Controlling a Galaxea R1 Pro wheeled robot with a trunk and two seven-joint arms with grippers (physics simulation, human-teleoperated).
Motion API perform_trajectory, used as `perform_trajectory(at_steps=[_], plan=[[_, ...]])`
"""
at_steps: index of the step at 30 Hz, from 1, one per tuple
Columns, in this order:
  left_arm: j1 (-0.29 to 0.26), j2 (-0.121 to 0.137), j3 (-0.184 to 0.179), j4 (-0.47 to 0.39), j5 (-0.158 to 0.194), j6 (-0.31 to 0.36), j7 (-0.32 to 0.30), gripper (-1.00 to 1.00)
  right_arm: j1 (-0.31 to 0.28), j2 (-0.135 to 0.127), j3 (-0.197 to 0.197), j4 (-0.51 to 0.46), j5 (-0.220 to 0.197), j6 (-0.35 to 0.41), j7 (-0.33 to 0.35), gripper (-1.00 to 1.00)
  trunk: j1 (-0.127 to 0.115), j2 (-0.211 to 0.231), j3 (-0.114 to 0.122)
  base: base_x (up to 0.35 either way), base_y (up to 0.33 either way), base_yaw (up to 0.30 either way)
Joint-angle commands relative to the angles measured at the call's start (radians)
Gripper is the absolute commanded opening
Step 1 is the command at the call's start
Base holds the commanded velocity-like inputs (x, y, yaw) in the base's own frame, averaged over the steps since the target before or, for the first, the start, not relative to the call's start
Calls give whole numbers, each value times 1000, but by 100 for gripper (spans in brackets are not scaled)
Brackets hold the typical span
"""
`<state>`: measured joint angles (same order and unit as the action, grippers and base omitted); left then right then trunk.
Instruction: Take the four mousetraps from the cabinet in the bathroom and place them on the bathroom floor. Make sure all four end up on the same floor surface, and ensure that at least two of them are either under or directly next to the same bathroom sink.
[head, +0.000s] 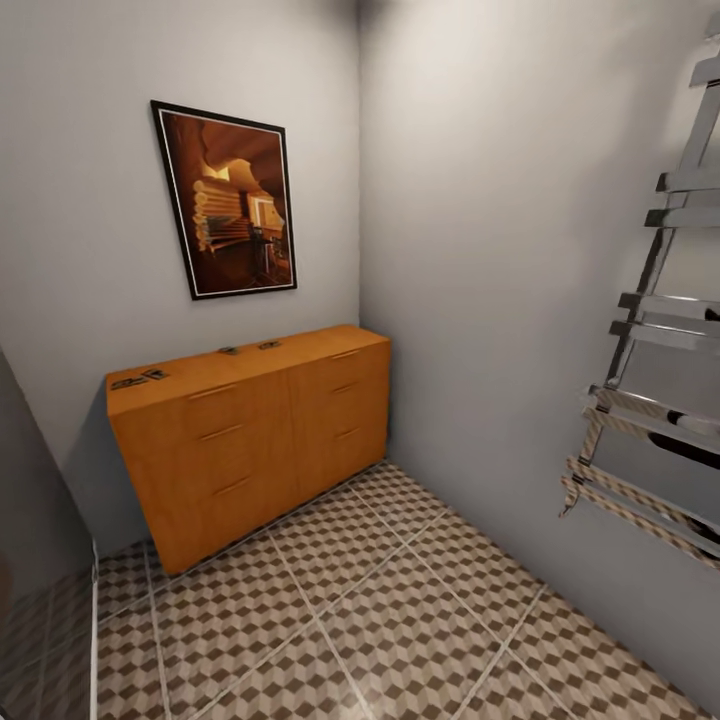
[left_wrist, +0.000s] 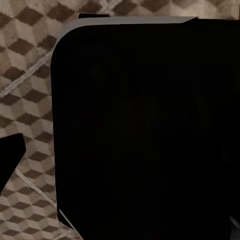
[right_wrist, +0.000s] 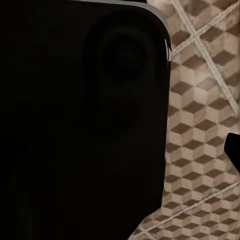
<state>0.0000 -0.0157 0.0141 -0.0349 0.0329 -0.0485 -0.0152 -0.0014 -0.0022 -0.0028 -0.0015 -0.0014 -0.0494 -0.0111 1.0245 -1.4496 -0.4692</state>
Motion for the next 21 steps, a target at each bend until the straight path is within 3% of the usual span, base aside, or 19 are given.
perform_trajectory(at_steps=[1, 8, 21], plan=[[0, 0, 1, 0, 8, -2, -2, 100, 0, 0, 0, 0, 0, -3, -1, 100, 0, 0, -1, 290, 0, 0], [0, 1, 0, 0, 29, -2, -3, 100, 0, 1, 0, 0, 0, -3, -1, 100, 0, 0, -1, 312, 0, 0], [0, 2, 0, 0, 34, -2, -2, 100, 0, 1, 0, 0, 0, -3, -1, 100, 0, 0, -1, 322, 0, 0]])
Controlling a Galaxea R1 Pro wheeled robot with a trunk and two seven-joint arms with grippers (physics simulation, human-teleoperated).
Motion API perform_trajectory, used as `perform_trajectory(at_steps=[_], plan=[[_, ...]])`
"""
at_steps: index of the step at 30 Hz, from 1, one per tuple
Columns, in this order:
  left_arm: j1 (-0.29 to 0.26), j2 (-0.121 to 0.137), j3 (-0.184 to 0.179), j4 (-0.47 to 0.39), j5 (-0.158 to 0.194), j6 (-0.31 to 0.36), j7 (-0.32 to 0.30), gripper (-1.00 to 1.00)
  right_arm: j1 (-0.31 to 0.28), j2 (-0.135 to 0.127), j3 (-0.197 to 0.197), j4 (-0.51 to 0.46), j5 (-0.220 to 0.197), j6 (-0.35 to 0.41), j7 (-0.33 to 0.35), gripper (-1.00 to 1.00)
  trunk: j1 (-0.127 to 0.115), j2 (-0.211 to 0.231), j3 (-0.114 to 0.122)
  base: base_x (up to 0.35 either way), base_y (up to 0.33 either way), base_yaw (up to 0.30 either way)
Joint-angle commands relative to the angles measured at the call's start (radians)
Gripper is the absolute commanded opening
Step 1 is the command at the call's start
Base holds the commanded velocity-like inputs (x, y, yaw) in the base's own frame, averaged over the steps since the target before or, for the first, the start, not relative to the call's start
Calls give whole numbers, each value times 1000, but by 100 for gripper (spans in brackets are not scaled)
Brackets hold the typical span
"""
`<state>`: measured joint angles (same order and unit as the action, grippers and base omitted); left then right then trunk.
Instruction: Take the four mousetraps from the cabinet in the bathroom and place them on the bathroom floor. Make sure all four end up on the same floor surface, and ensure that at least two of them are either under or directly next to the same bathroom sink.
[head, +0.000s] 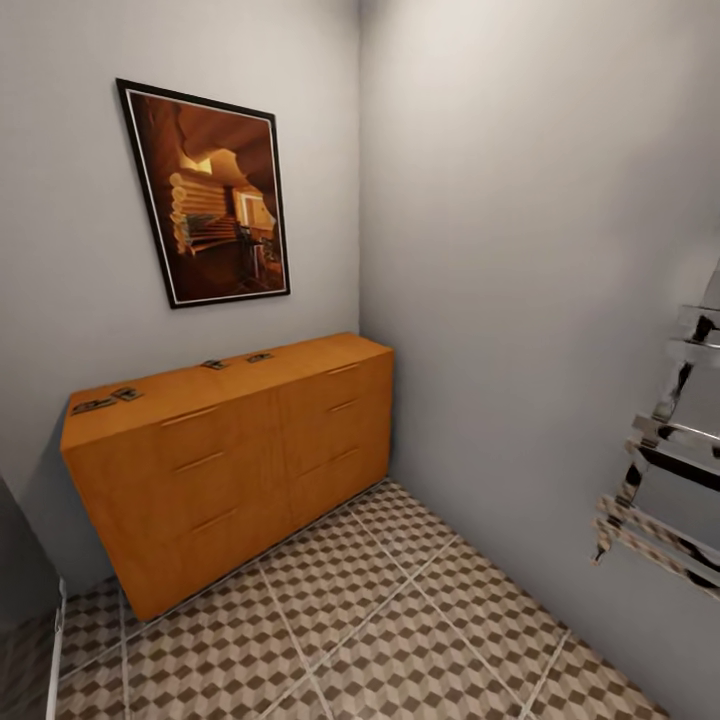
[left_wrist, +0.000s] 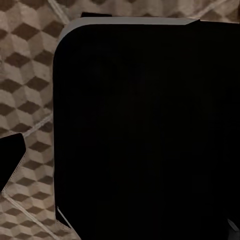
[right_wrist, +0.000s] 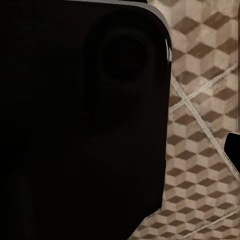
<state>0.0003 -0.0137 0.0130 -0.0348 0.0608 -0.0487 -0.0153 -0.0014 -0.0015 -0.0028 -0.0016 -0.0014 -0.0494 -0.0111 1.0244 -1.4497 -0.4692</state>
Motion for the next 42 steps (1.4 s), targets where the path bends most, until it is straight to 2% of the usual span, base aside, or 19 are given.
perform_trajectory(at_steps=[1, 20, 42], plan=[[0, 0, 1, 0, 6, -2, -2, 100, 0, 0, 0, 0, 0, -3, -1, 100, 1, 0, -1, 323, 0, 0], [0, 0, 1, 0, 6, -2, -2, 100, 0, -2, 0, 0, 0, -5, -1, 100, 1, 0, -1, 284, 0, 13], [0, -2, 1, 0, 5, -3, -2, 100, 0, -3, 4, 0, 8, -10, -1, 100, 1, 0, -1, 16, 0, 252]])
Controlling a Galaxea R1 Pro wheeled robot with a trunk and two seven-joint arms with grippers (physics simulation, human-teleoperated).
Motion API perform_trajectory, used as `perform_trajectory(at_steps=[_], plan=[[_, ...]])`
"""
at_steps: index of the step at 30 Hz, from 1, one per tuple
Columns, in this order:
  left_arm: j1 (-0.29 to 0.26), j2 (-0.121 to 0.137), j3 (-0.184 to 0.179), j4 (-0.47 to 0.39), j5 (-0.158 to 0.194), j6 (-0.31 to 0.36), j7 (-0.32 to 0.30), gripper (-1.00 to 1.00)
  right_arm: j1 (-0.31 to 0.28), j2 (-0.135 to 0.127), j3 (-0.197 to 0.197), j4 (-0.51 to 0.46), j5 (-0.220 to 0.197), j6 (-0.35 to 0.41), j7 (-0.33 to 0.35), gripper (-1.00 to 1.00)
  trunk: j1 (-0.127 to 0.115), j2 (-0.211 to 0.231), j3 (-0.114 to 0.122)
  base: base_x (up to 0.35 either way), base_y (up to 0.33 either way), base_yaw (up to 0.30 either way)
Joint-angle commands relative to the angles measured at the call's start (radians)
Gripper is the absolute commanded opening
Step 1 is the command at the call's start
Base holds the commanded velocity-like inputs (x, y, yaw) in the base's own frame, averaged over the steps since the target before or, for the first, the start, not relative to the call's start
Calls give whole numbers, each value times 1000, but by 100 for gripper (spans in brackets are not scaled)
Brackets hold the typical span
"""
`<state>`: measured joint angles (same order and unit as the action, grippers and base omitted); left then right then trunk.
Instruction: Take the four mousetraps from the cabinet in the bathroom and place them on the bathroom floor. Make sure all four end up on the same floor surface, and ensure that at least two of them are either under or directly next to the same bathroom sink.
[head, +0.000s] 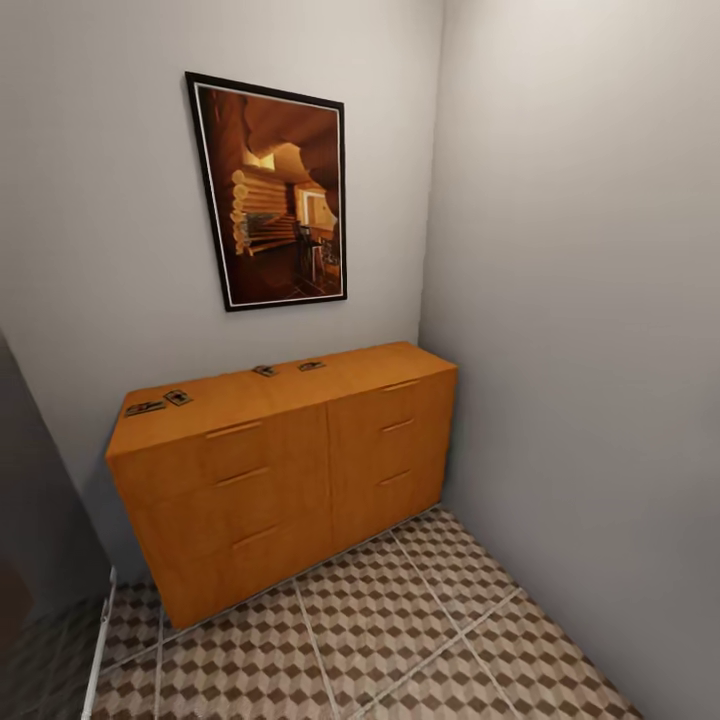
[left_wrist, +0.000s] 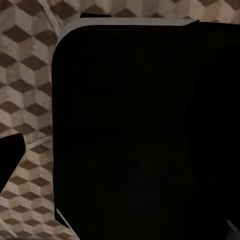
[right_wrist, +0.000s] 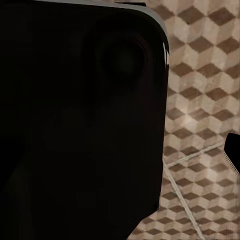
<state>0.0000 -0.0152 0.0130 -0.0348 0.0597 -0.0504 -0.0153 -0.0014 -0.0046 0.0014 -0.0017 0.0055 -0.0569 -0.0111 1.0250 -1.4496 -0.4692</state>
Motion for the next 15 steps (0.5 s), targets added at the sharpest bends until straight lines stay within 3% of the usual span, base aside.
perform_trajectory(at_steps=[1, 7, 15], plan=[[0, 0, 1, 0, 6, -2, -2, 100, 0, 0, 0, 0, 1, -3, -1, 100, 0, 0, -1, 0, 0, 268], [0, 0, 1, 0, 6, -2, -2, 100, 0, 0, 0, 0, 1, -3, -1, 100, 0, 0, -1, 5, 0, 268], [0, 1, 1, 0, 6, -2, -2, 100, 0, 0, 0, 0, 1, -3, -1, 100, 0, 0, -1, 177, -102, 248]])
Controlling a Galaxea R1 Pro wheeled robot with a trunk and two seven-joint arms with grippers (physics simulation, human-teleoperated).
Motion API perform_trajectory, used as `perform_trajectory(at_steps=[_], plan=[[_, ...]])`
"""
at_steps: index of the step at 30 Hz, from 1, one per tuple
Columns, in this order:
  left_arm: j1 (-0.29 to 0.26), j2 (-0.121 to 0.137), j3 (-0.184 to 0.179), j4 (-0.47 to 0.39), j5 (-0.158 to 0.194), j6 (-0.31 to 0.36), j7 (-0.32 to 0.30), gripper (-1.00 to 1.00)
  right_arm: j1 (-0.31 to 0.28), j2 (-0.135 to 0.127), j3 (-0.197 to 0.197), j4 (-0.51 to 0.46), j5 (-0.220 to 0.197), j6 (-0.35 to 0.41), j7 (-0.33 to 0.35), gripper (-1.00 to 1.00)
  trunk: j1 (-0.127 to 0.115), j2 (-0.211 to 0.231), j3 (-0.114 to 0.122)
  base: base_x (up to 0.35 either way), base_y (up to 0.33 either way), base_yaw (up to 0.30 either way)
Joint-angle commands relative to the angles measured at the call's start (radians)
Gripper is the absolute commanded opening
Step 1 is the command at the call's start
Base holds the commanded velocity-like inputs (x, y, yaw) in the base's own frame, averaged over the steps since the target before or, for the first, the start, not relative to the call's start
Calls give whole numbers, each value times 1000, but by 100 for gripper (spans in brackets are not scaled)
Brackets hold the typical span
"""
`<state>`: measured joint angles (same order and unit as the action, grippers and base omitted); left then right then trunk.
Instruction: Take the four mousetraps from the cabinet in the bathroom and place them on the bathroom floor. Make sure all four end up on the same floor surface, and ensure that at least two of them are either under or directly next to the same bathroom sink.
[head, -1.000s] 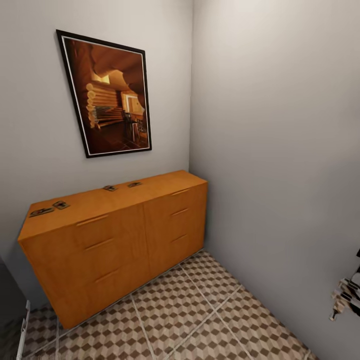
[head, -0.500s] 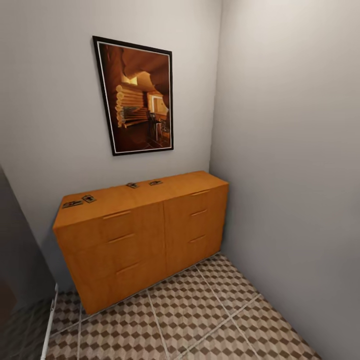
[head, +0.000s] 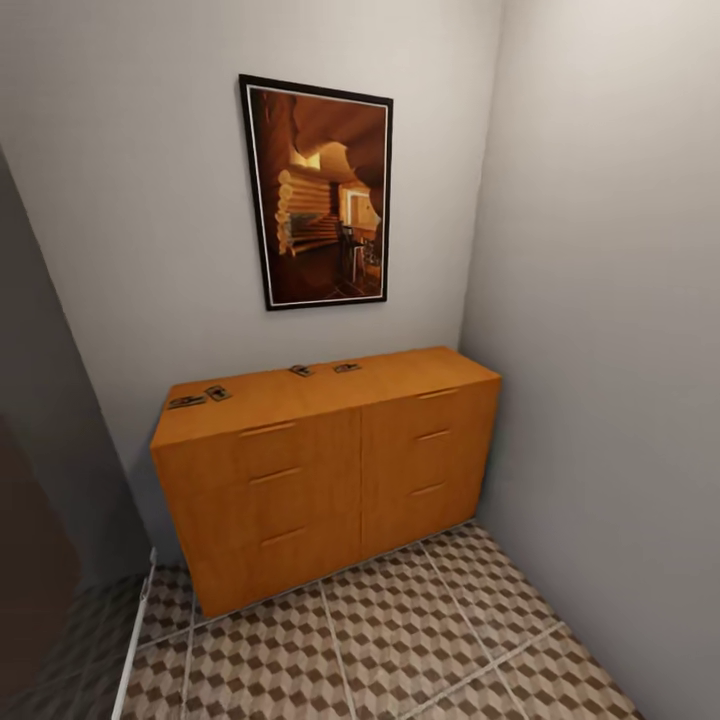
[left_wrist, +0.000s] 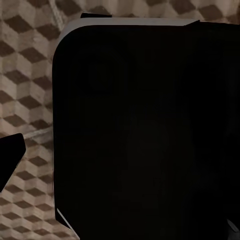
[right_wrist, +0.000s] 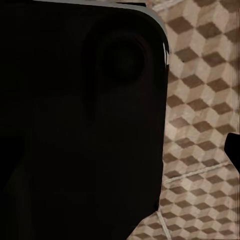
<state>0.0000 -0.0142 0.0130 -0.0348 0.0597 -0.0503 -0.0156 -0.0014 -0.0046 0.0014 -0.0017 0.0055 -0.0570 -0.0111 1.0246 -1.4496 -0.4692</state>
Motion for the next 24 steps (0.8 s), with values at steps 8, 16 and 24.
perform_trajectory(at_steps=[8, 16, 24], plan=[[0, 0, 1, -1, 6, -2, -1, 100, 0, 0, 0, 0, 1, -3, -1, 100, 0, 0, -1, 239, -153, 51], [0, 0, 1, -1, 6, -2, -1, 100, 0, 0, 0, 0, 1, -3, -1, 100, 0, 0, -1, 235, -156, 5], [0, 0, 1, -1, 6, -2, -1, 100, 0, 0, 0, 0, 1, -3, -1, 100, 0, 0, -1, 182, -125, 0]])
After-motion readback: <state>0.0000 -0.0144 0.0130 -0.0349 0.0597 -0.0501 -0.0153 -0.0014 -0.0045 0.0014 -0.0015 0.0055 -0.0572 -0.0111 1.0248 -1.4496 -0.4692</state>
